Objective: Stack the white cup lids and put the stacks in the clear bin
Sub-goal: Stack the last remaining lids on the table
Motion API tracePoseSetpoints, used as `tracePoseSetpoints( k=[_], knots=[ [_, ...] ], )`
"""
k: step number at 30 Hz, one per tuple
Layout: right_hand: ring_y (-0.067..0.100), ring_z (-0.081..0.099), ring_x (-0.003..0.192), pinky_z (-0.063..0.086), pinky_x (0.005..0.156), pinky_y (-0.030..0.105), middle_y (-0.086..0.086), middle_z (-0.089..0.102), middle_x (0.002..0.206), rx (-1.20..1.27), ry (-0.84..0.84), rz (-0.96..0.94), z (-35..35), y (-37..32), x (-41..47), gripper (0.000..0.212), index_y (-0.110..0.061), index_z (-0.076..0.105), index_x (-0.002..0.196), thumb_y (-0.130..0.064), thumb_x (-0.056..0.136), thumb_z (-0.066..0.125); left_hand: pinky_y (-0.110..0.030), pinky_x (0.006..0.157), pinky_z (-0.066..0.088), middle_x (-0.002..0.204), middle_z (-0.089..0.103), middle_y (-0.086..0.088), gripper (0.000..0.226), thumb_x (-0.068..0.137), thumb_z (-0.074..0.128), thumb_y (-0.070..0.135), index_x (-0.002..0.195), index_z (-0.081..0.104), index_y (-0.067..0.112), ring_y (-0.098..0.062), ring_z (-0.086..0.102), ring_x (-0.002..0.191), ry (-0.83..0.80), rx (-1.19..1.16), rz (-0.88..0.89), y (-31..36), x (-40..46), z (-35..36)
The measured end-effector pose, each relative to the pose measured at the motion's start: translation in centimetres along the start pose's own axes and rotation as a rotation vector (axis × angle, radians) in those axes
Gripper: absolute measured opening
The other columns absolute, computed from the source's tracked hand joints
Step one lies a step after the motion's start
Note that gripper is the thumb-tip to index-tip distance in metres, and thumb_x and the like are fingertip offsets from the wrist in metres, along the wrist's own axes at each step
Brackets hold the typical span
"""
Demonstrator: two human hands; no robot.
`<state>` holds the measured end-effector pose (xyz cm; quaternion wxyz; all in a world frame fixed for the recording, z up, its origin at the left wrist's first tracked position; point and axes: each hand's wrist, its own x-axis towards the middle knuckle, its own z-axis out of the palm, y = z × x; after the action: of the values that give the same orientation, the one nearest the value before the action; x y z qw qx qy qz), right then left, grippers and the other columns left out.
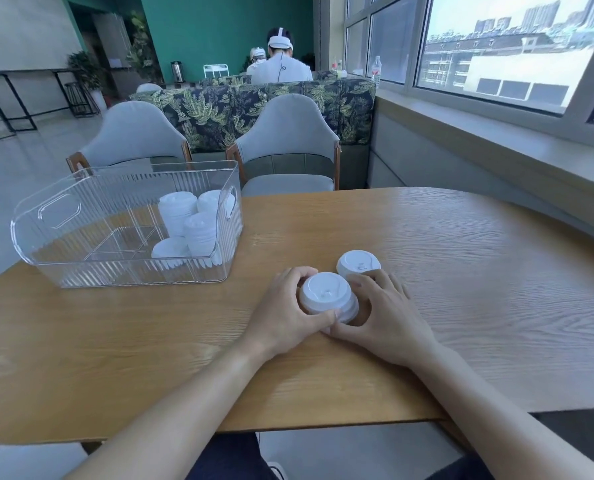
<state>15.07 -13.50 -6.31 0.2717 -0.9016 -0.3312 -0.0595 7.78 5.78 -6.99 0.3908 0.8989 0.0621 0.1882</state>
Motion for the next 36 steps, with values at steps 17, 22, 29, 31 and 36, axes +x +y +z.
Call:
tracePoseSetpoints(
  k=[17,22,29,31,36],
  knots=[
    [0.008,0.044,0.117,0.032,0.104,0.033,-0.021,0.057,0.12,0.104,0.024,-0.013,0.4,0.9,-0.8,0.039,-0.04,0.051,0.126,-0.05,0.095,0.03,-0.032,0.099,0.047,0.115,0.059,0.028,0.074,0.062,0.081,0.072,0.123,0.058,0.036,0.001,0.049,0.113,-0.019,0.128,0.025,0.4,-0.1,0.5],
    [0.01,0.045,0.118,0.034,0.103,0.033,-0.017,0.058,0.121,0.022,0.038,-0.026,1.0,1.1,-0.8,0.046,-0.035,0.051,0.13,-0.058,0.097,0.029,-0.032,0.099,0.046,0.114,0.059,0.026,0.082,0.059,0.075,0.08,0.125,0.059,0.035,0.0,0.049,0.112,-0.031,0.151,0.027,0.5,0.0,0.5],
    [0.013,0.046,0.12,0.034,0.103,0.033,-0.016,0.059,0.131,-0.018,0.093,-0.066,0.9,0.7,-0.9,0.04,-0.027,0.056,0.137,-0.044,0.104,0.044,-0.034,0.105,0.043,0.121,0.058,0.024,0.092,0.059,0.064,0.086,0.132,0.06,0.031,-0.001,0.047,0.117,-0.044,0.196,0.037,0.7,-0.1,0.4],
    [0.012,0.046,0.12,0.035,0.104,0.033,-0.018,0.058,0.133,-0.032,0.085,-0.063,0.9,0.6,-0.9,0.048,-0.026,0.06,0.135,-0.051,0.101,0.036,-0.033,0.107,0.042,0.126,0.058,0.022,0.095,0.061,0.059,0.086,0.135,0.06,0.028,-0.002,0.046,0.12,-0.049,0.195,0.034,0.8,-0.1,0.3],
    [0.009,0.044,0.122,0.034,0.105,0.032,-0.021,0.058,0.134,-0.024,0.084,-0.055,1.0,0.9,-0.8,0.056,-0.029,0.061,0.136,-0.057,0.098,0.032,-0.032,0.109,0.039,0.13,0.057,0.019,0.097,0.062,0.056,0.086,0.137,0.061,0.026,-0.002,0.045,0.123,-0.042,0.204,0.039,0.9,-0.2,0.4]
  ],
)
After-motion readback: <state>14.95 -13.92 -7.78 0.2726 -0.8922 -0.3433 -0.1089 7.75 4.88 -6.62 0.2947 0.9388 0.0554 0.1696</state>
